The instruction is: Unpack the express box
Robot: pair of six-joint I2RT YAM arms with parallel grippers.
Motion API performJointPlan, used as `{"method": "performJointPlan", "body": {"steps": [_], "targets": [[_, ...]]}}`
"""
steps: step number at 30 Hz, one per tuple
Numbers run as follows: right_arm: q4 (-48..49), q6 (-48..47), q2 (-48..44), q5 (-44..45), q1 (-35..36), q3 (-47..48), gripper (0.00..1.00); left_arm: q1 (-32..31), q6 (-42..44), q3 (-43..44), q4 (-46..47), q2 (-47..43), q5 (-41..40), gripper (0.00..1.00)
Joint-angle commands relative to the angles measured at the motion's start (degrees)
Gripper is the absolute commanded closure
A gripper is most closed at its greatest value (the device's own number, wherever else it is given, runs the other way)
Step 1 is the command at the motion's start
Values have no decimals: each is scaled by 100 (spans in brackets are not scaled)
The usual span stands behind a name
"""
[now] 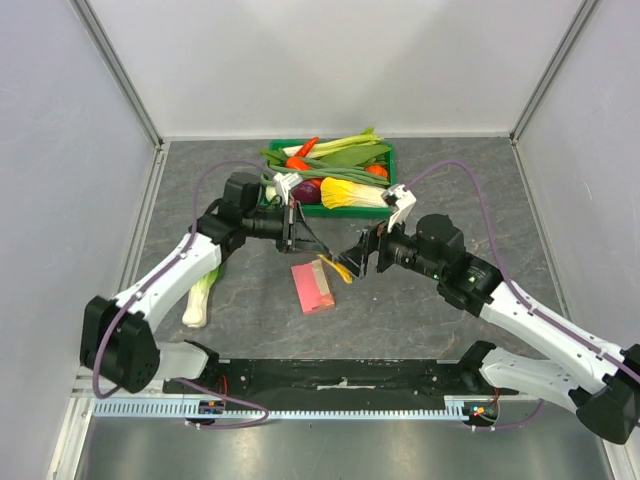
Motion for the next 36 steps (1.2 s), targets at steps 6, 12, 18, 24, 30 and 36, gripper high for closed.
{"method": "performJointPlan", "body": {"steps": [6, 12, 18, 24, 30, 36], "targets": [[1667, 1656, -454, 1756, -13, 20, 2, 16, -1955, 400, 2108, -1383, -1908, 98], [2469, 1558, -147, 563, -4, 528, 6, 16, -2755, 102, 2987, -1823, -2146, 98], [3383, 1955, -85, 297, -4, 599, 22, 16, -3274, -294, 3920, -1929, -1988, 98], [3322, 2042, 11, 87, -13, 862, 50, 16, -3398, -417, 4167, -2008, -1979, 98], [3024, 2087, 100, 95, -13, 960, 94, 25, -2865, -190, 3555, -2017, -1866, 98], [2794, 1973, -32, 114, -4, 995, 100, 279, -1879, 198, 2427, -2122, -1497, 48]]}}
